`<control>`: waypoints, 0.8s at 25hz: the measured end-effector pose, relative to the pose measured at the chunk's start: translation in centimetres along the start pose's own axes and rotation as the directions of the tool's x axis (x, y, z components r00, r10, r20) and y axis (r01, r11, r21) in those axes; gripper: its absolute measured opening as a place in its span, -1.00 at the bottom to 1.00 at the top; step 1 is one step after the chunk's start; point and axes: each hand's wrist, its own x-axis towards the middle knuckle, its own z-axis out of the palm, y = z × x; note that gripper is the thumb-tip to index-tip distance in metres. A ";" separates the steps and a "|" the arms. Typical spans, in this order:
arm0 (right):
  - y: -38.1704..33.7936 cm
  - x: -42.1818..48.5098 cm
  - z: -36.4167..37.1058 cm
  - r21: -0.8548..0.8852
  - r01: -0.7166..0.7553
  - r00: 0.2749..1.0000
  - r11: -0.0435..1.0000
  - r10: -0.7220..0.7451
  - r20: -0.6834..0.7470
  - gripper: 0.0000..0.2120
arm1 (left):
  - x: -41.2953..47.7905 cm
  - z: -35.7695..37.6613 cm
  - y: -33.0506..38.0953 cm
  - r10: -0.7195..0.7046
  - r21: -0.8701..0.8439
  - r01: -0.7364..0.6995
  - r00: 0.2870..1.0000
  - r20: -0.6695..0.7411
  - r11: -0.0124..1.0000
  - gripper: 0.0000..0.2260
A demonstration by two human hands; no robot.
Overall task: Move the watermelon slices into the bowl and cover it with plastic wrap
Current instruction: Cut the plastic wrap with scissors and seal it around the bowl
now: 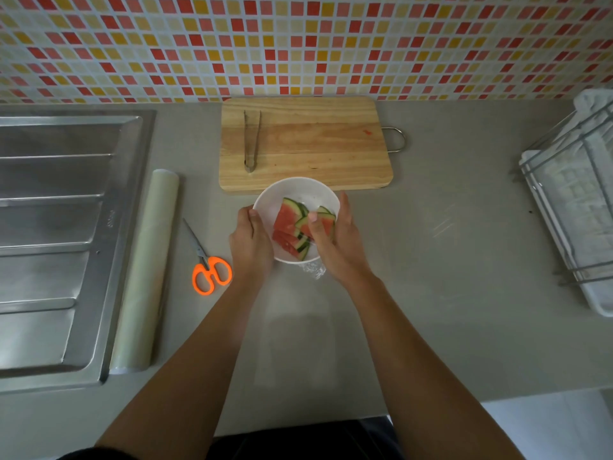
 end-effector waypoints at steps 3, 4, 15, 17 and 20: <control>0.2 -0.1 0.3 0.115 -0.046 0.997 0.992 0.052 -0.050 -0.14 | 0.0 -0.1 0.0 0.007 -0.034 -0.006 0.999 0.034 0.999 -0.70; 0.2 -0.2 0.2 0.203 -0.071 0.995 0.977 0.084 -0.054 -0.19 | 0.0 -0.1 0.0 0.006 -0.043 -0.005 0.999 0.037 0.999 -0.70; 0.8 0.4 -0.6 0.239 -0.252 0.967 0.938 0.232 0.108 -0.02 | -0.4 0.8 0.8 -0.047 -0.043 0.045 0.999 -0.025 0.998 -0.69; 0.3 0.4 -1.5 -0.114 -0.213 0.976 0.970 0.216 0.013 0.07 | -0.5 0.7 0.9 -0.048 -0.038 0.047 0.999 -0.006 0.998 -0.69; -0.4 -1.5 -1.4 -0.374 -0.028 1.000 0.927 0.026 -0.012 0.04 | -0.5 0.5 0.9 -0.061 -0.056 0.062 0.998 0.017 0.996 -0.70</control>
